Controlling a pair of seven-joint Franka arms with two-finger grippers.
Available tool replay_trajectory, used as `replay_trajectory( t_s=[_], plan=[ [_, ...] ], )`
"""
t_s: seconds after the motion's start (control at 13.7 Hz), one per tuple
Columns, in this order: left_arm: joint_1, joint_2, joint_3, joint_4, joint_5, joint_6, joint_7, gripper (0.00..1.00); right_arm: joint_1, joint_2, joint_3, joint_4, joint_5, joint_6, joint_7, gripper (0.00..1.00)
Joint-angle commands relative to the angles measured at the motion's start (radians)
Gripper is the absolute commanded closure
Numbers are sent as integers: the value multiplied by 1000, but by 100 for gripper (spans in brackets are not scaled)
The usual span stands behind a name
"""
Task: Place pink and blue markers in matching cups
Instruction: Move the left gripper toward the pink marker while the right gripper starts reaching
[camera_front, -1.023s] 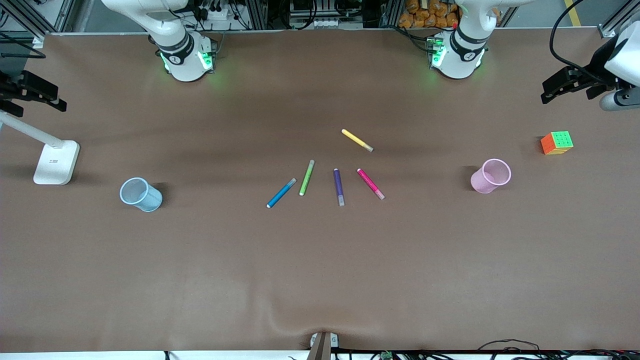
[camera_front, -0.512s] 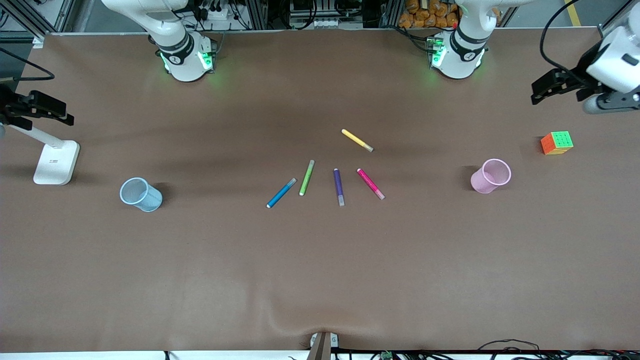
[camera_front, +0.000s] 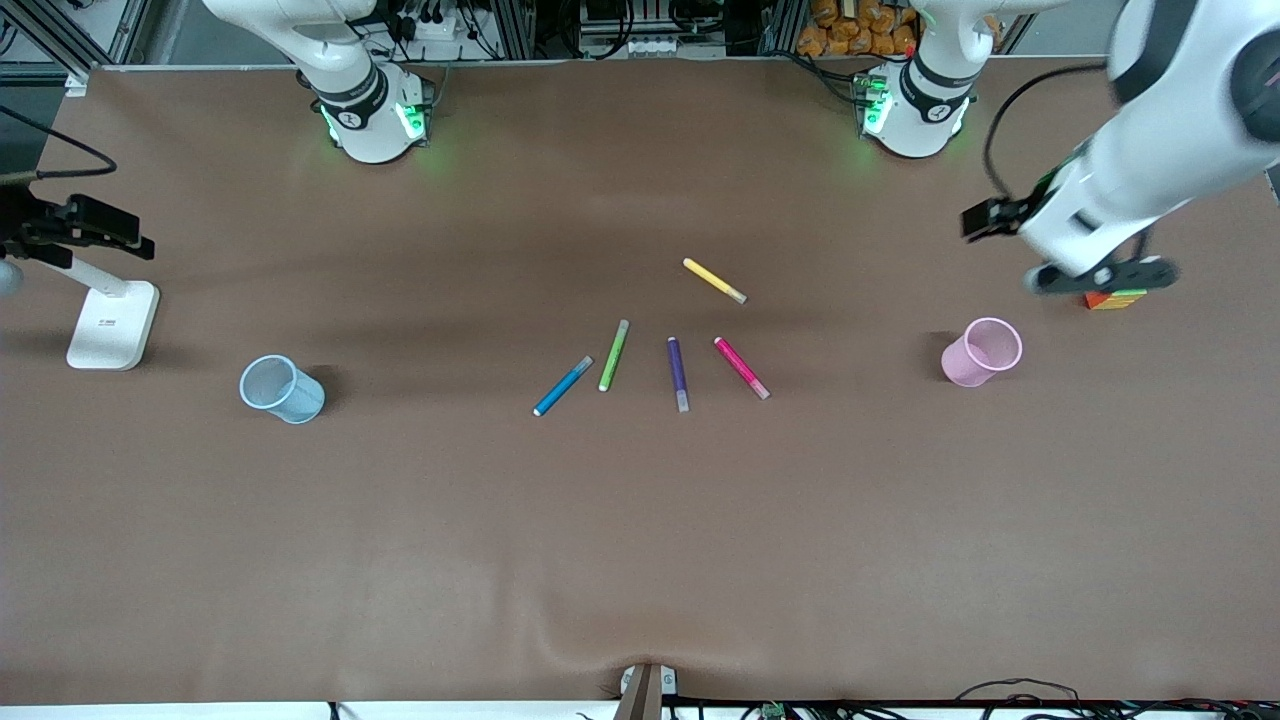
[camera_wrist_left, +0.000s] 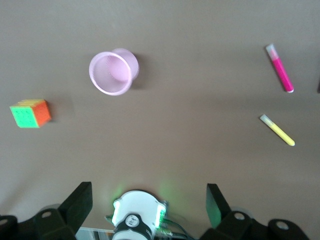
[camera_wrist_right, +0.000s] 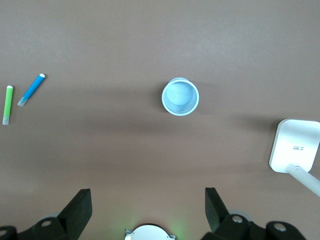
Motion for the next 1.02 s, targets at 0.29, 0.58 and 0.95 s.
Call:
replay_trajectory(
  t_s=[0.29,0.58,0.95],
  plan=[
    [-45,242,-63,48,-44,61,-274,0,22,119,-41,34,-13,-37,-10,0],
    [-77,371,-63,48,-114,220,-426,0,22,152,-71,23,-14,-41,-48,0],
    [-90,506,-63,63,-150,385,-533,0,33,169,-92,12,3,-114,42,0]
  ],
)
